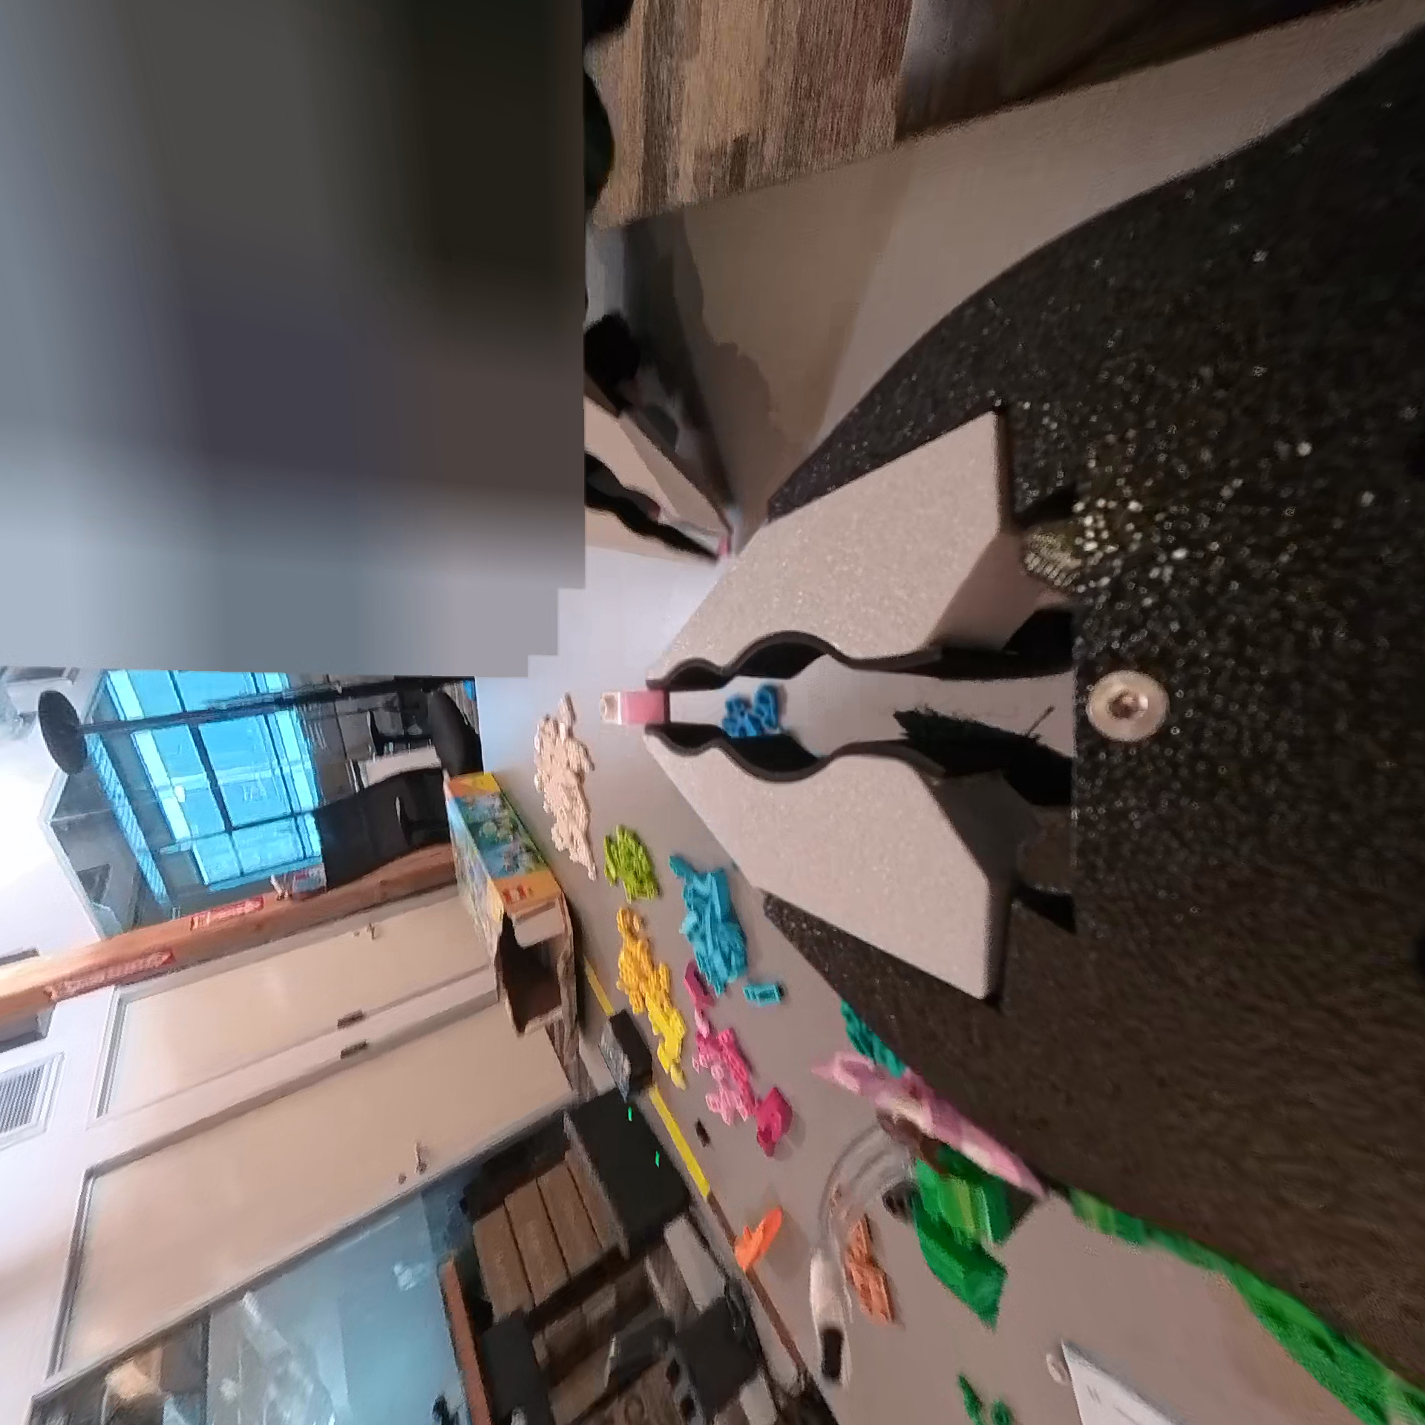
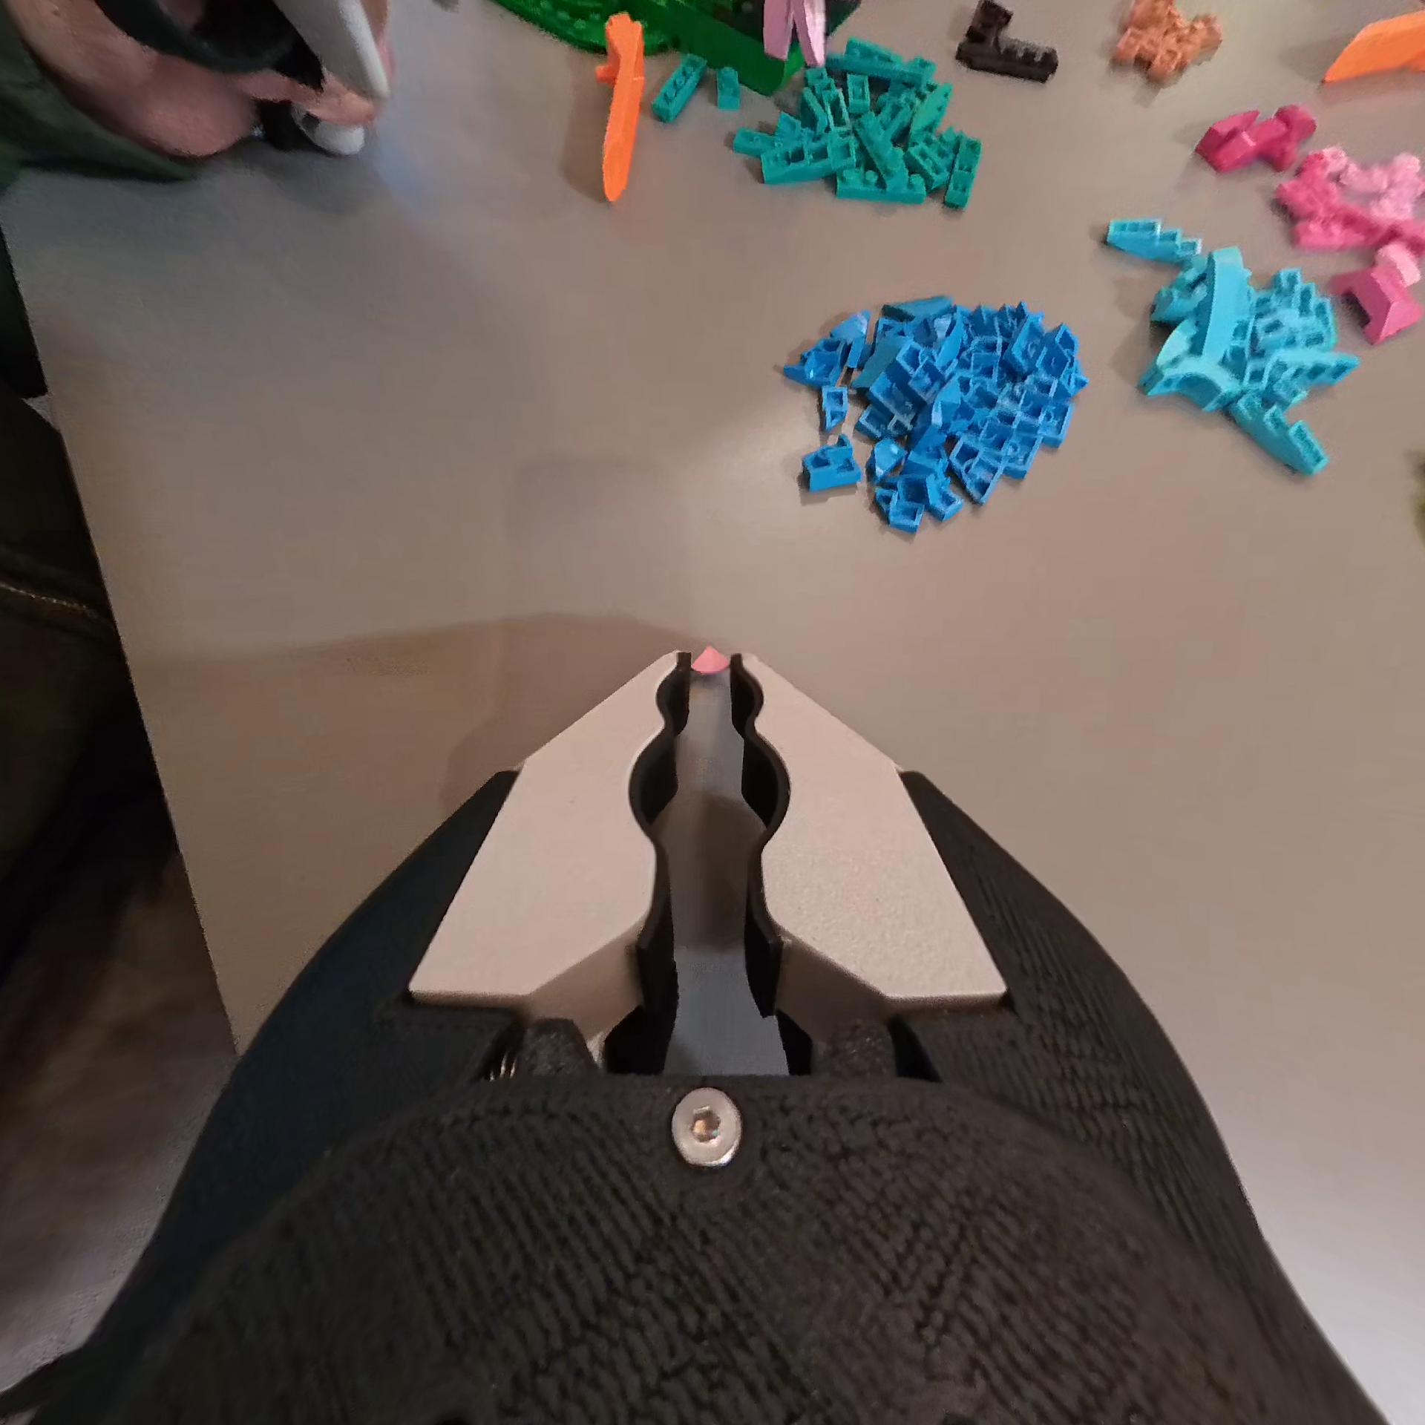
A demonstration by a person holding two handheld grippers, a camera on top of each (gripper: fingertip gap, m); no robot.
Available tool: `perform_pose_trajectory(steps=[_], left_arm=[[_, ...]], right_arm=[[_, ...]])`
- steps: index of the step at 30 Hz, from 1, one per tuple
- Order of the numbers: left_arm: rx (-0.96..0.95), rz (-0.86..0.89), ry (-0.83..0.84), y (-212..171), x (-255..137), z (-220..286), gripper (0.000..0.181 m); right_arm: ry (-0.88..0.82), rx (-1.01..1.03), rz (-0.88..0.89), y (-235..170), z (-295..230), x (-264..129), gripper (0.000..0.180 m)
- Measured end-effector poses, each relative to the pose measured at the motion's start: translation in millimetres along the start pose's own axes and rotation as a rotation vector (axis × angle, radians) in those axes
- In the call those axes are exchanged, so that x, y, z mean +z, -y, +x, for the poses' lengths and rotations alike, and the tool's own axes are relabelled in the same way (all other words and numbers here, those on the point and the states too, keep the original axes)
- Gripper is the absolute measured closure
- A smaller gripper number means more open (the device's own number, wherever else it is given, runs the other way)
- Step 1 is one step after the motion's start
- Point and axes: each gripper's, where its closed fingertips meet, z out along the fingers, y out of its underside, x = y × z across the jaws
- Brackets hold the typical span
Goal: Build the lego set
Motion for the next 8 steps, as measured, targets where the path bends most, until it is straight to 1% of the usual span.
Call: perform_pose_trajectory(steps=[1, 5, 8], left_arm=[[-0.033, 0.003, -0.045, 1, 1, 5, 0.175], [-0.126, 0.020, -0.199, 6, 1, 23, 0.175], [-0.148, 0.020, -0.277, 6, -1, 33, 0.175]], right_arm=[[0.016, -0.023, 0.037, 12, -2, -2, 0.171], [0.142, -0.121, 0.226, 80, -15, -18, 0.171], [0.285, -0.209, 0.236, 107, -34, -23, 0.171]])
